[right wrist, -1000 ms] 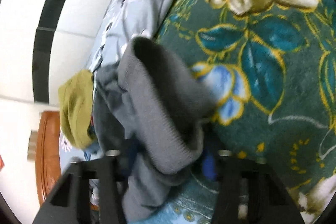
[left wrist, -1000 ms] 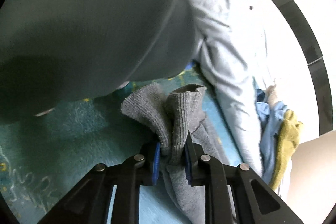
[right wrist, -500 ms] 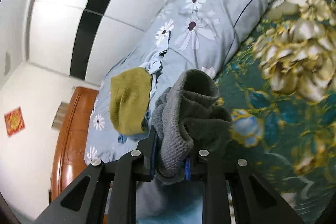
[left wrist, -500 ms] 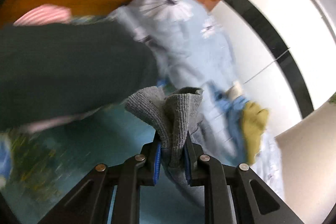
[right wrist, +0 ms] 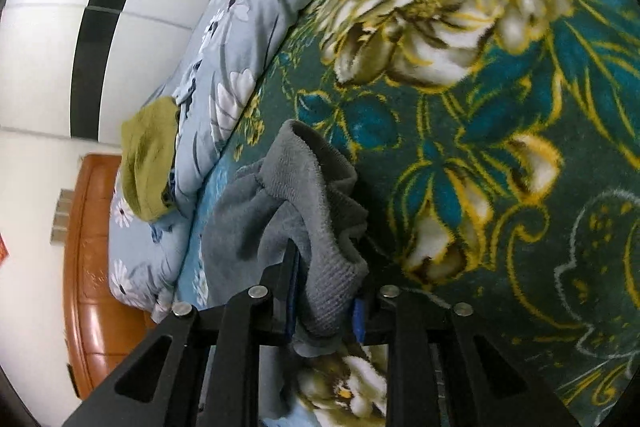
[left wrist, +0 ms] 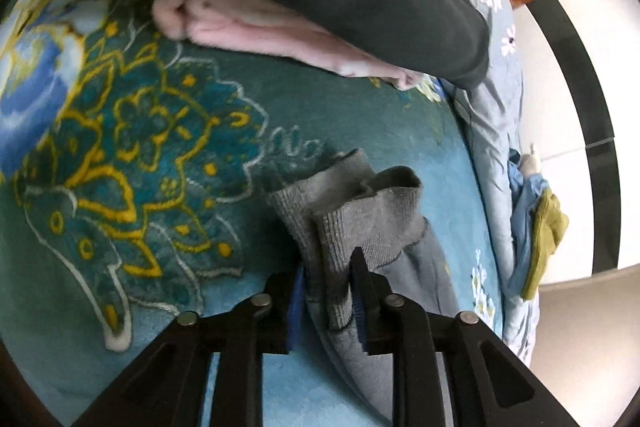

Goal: Fold clothes

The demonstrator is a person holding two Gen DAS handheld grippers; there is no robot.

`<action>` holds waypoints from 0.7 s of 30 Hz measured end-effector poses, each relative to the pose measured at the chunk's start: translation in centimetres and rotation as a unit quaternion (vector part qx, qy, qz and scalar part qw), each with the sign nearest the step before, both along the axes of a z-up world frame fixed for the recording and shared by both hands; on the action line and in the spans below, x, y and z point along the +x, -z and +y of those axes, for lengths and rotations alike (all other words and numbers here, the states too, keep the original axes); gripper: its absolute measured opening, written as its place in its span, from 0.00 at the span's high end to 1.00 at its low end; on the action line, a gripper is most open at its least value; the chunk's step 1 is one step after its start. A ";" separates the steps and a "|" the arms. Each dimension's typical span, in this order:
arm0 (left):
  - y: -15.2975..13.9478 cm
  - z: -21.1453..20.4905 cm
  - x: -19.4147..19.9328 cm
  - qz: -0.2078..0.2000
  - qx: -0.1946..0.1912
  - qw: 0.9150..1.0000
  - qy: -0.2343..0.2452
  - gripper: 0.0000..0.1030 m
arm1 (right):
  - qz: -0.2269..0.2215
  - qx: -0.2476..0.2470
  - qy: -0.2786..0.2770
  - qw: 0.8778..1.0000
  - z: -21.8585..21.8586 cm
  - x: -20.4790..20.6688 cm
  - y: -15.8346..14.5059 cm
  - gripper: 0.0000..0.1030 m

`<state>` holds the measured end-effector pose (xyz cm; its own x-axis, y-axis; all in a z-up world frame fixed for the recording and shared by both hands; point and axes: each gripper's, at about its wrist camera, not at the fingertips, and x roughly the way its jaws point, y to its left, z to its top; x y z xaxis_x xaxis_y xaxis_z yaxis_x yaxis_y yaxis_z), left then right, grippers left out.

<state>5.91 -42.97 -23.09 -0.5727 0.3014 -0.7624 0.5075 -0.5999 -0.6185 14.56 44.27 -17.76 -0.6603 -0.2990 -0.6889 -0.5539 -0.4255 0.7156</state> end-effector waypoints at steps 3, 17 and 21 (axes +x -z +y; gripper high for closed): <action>-0.7 -0.3 -0.4 -0.015 -0.032 0.999 0.013 0.62 | -0.013 0.015 -0.005 1.000 0.2 0.5 -0.7 0.62; -4.6 4.3 -6.3 0.015 -0.219 0.945 0.242 0.52 | -0.010 0.129 -0.045 0.991 -2.6 1.2 -8.5 0.55; -4.1 5.3 -8.4 0.011 -0.227 0.929 0.290 0.52 | 0.006 0.115 -0.086 0.990 -6.4 -1.8 -8.8 0.55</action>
